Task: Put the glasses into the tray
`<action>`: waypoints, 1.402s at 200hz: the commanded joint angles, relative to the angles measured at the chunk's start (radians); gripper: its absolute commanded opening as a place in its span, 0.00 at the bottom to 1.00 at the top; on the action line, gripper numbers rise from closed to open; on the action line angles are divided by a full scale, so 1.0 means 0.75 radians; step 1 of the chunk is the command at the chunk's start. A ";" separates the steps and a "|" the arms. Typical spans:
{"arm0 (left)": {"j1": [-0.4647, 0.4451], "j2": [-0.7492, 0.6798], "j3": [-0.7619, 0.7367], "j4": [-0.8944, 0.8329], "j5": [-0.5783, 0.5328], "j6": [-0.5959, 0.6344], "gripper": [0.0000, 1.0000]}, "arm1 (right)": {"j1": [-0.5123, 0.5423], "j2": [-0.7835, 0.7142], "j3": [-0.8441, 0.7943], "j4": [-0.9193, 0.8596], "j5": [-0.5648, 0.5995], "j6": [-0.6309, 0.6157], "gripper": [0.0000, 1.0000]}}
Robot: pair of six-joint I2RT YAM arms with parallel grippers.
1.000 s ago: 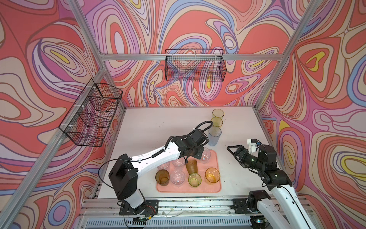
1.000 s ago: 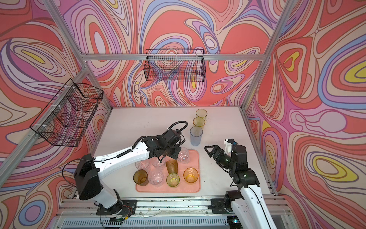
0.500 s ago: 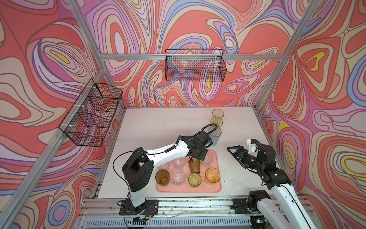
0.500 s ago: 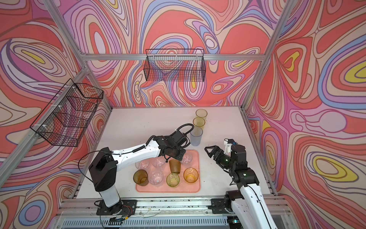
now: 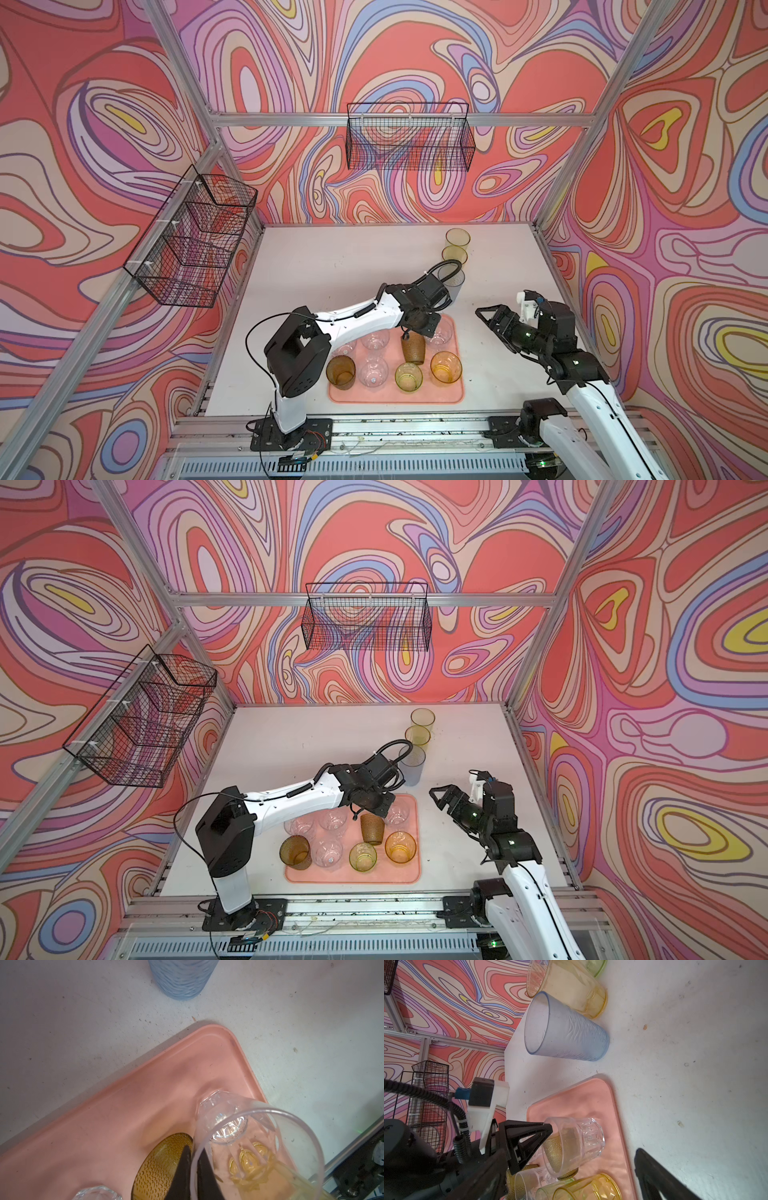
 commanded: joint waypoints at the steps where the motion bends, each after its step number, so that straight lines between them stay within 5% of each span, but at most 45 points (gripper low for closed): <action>1: -0.006 0.004 0.052 -0.007 0.008 0.024 0.22 | -0.006 -0.003 -0.006 -0.002 0.015 -0.027 0.98; 36: -0.004 -0.035 0.074 -0.028 -0.041 0.024 0.52 | -0.005 -0.009 -0.004 -0.031 0.032 -0.036 0.98; 105: -0.004 -0.235 0.034 -0.212 -0.203 0.006 0.58 | -0.006 -0.030 0.023 -0.108 0.069 -0.079 0.98; 206: -0.008 -0.539 -0.238 -0.292 -0.180 -0.105 0.33 | -0.006 -0.005 0.063 -0.162 0.099 -0.112 0.98; 280: -0.006 -0.707 -0.395 -0.298 -0.134 -0.211 0.30 | -0.006 0.013 0.077 -0.164 0.117 -0.115 0.98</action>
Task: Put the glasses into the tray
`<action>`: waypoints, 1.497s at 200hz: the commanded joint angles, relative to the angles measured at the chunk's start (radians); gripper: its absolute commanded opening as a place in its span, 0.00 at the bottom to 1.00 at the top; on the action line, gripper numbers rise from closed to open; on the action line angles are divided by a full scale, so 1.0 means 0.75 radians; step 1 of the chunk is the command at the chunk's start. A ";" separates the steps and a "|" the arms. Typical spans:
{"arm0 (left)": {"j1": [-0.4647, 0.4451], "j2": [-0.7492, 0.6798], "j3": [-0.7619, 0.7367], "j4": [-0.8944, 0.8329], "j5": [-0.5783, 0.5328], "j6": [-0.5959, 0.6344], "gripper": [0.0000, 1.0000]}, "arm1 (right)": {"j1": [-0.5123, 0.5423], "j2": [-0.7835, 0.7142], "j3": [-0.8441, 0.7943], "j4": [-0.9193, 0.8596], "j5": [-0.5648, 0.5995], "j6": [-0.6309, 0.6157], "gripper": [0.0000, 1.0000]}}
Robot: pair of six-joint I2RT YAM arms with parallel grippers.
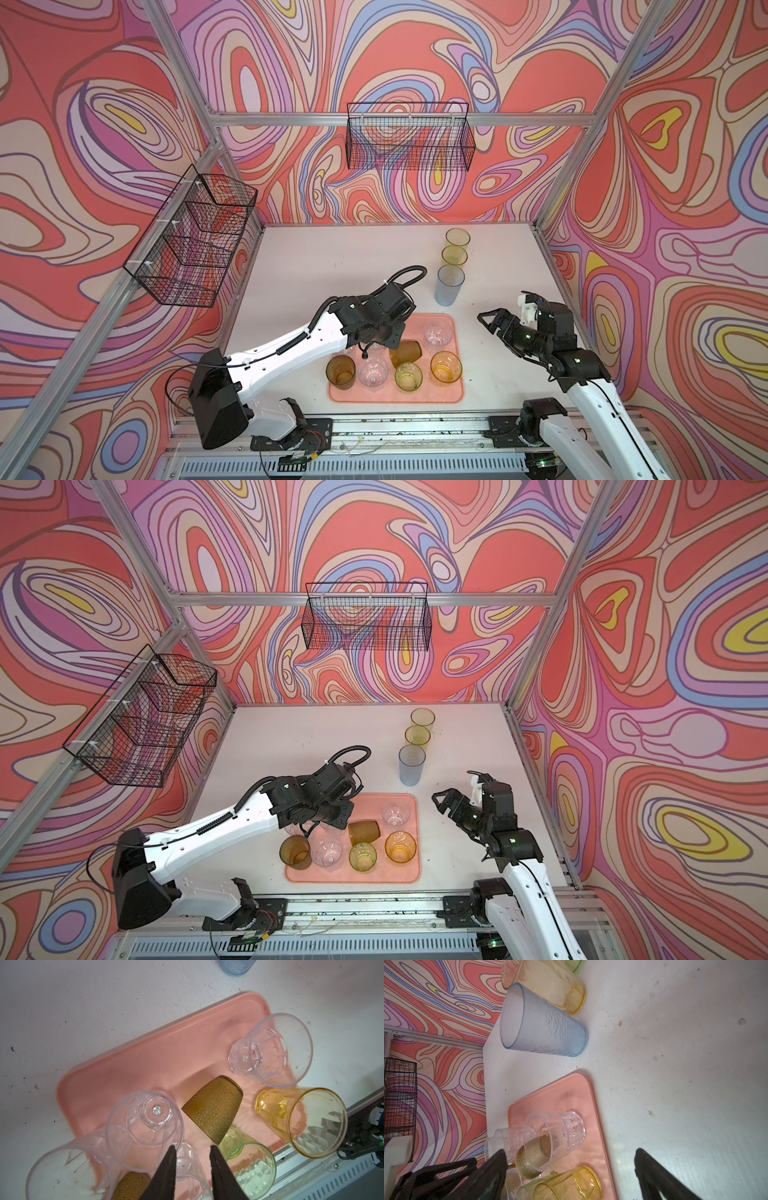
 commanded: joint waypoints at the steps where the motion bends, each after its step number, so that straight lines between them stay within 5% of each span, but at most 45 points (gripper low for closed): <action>1: -0.006 -0.051 -0.049 -0.026 0.037 -0.071 0.30 | -0.006 0.001 0.037 -0.014 0.031 -0.020 0.98; 131: -0.052 0.002 -0.138 0.081 0.144 -0.084 0.31 | -0.006 0.003 0.066 -0.060 0.063 -0.047 0.98; 268: -0.098 0.127 -0.100 0.056 -0.020 0.122 0.29 | -0.005 0.009 0.070 -0.060 0.077 -0.044 0.98; 299: -0.099 0.113 -0.127 0.091 0.002 0.147 0.38 | -0.006 0.013 0.070 -0.061 0.080 -0.042 0.98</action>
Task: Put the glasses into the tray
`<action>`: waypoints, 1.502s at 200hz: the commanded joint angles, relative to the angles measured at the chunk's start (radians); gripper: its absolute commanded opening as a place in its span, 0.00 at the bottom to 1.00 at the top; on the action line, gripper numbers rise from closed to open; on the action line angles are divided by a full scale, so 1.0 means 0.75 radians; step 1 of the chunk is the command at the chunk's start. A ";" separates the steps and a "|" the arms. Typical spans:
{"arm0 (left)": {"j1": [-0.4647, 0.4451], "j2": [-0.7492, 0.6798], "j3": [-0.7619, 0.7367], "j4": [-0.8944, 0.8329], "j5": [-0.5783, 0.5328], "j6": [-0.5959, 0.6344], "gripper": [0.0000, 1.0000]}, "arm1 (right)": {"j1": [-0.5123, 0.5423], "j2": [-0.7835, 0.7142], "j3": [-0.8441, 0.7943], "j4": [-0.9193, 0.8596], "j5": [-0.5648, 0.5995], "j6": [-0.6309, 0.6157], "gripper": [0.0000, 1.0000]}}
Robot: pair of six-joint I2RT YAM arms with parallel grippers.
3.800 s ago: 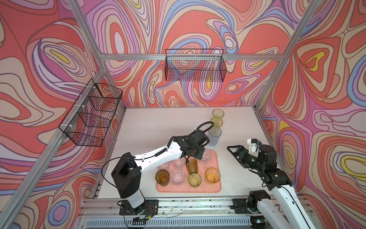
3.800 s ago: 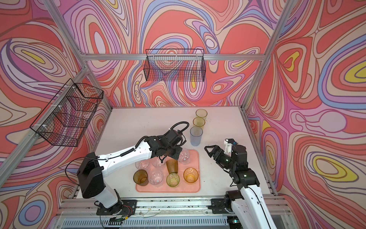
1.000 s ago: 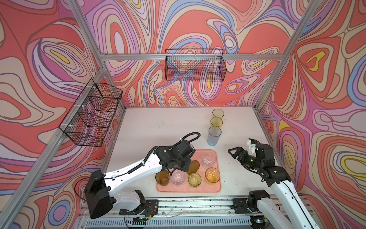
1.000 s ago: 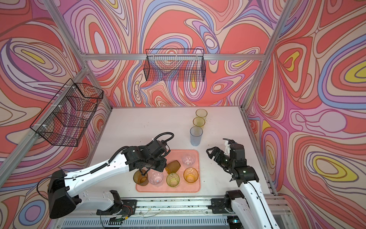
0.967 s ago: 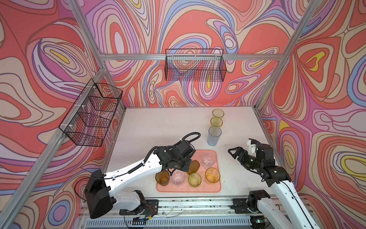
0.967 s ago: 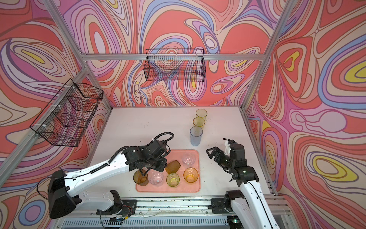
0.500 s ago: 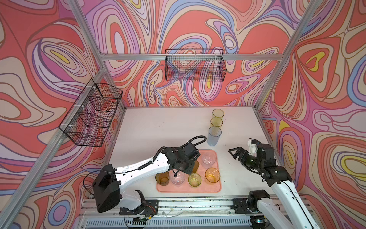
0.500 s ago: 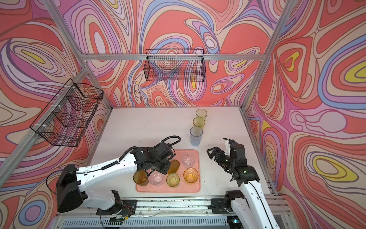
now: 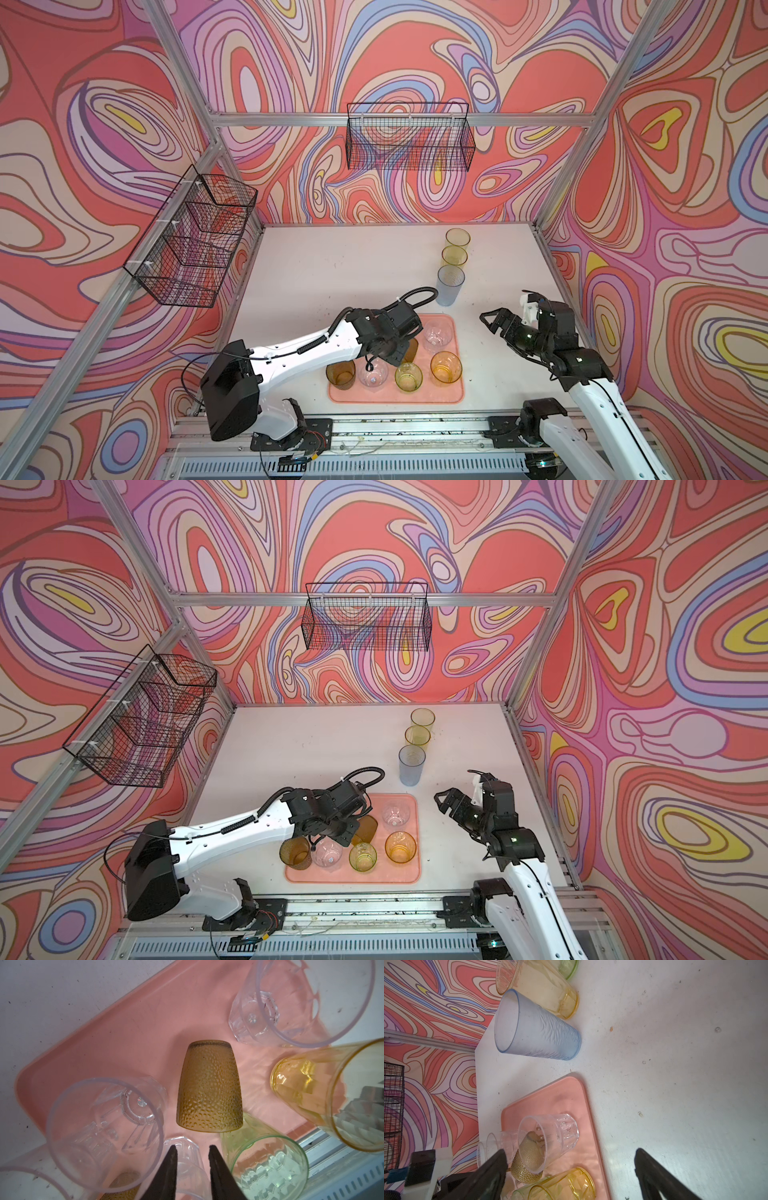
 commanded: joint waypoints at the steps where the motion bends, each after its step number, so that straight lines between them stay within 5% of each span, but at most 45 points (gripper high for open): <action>1: -0.004 0.000 -0.015 0.018 -0.002 0.045 0.38 | -0.005 0.004 0.036 -0.007 0.022 -0.011 0.98; 300: -0.035 0.245 0.026 0.095 -0.088 0.206 0.34 | -0.005 0.040 0.037 0.029 0.029 -0.013 0.98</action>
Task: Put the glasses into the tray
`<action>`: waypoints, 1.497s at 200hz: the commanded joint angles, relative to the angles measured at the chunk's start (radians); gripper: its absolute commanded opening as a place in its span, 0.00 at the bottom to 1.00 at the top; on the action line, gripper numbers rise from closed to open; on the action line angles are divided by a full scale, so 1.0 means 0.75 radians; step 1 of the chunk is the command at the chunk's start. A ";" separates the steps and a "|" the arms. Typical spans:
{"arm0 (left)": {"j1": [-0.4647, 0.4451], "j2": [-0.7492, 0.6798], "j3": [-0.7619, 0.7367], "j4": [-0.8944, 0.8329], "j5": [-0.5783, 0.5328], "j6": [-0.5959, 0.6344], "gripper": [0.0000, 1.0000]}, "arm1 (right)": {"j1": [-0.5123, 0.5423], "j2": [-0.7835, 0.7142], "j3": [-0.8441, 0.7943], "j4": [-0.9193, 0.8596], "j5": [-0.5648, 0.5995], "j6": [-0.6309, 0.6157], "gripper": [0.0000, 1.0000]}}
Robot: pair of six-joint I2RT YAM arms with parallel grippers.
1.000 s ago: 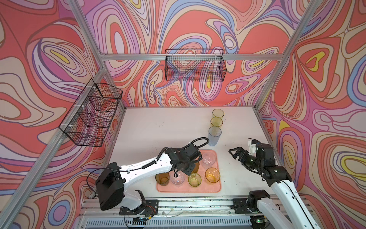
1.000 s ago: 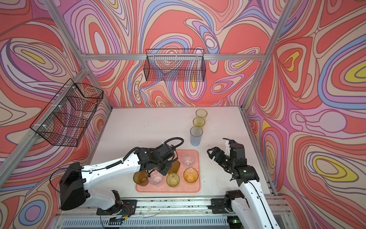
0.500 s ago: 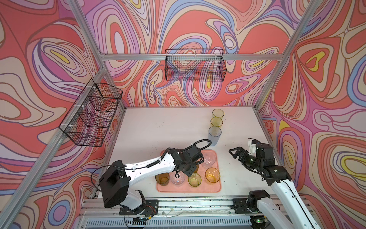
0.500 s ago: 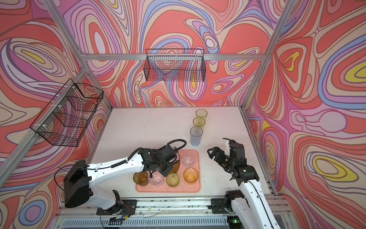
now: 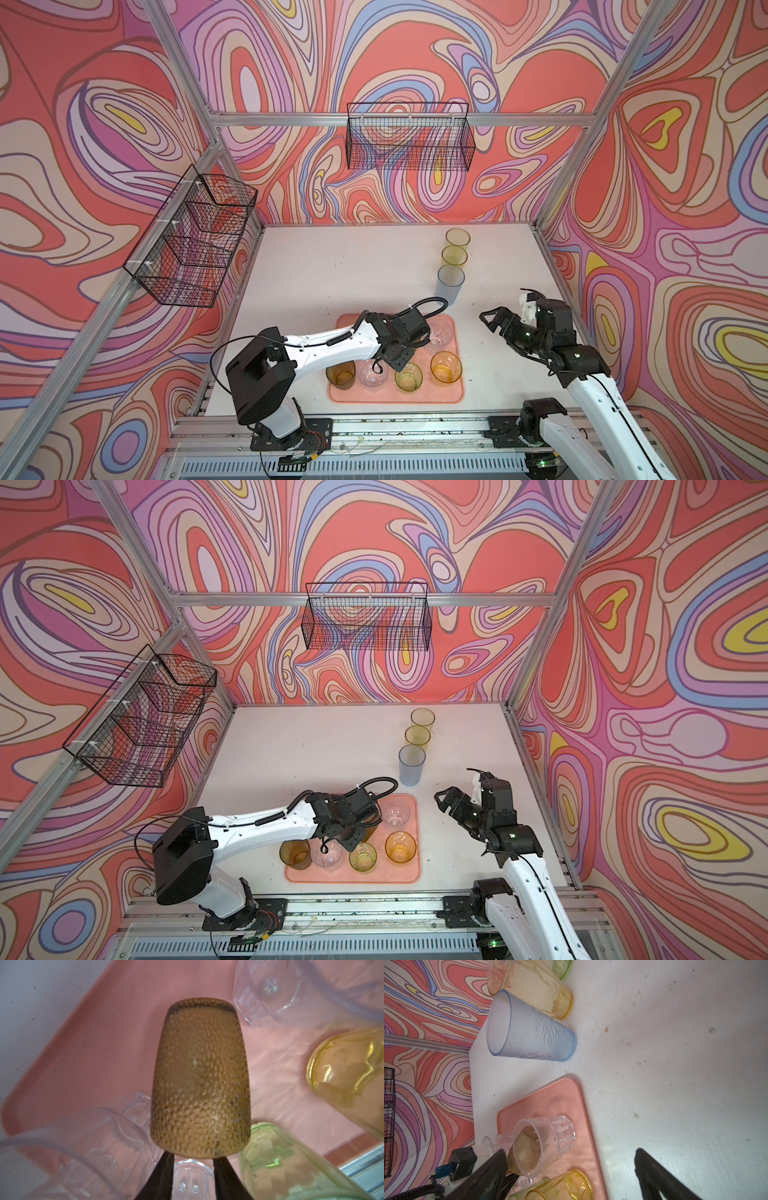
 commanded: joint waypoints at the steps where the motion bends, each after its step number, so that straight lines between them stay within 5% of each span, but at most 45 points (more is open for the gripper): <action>1: -0.007 0.031 0.042 0.009 -0.030 0.017 0.34 | -0.005 -0.004 0.030 0.019 0.011 -0.011 0.99; 299: -0.006 0.016 0.092 0.049 -0.215 0.082 0.34 | -0.005 0.038 -0.003 0.091 -0.077 -0.005 0.98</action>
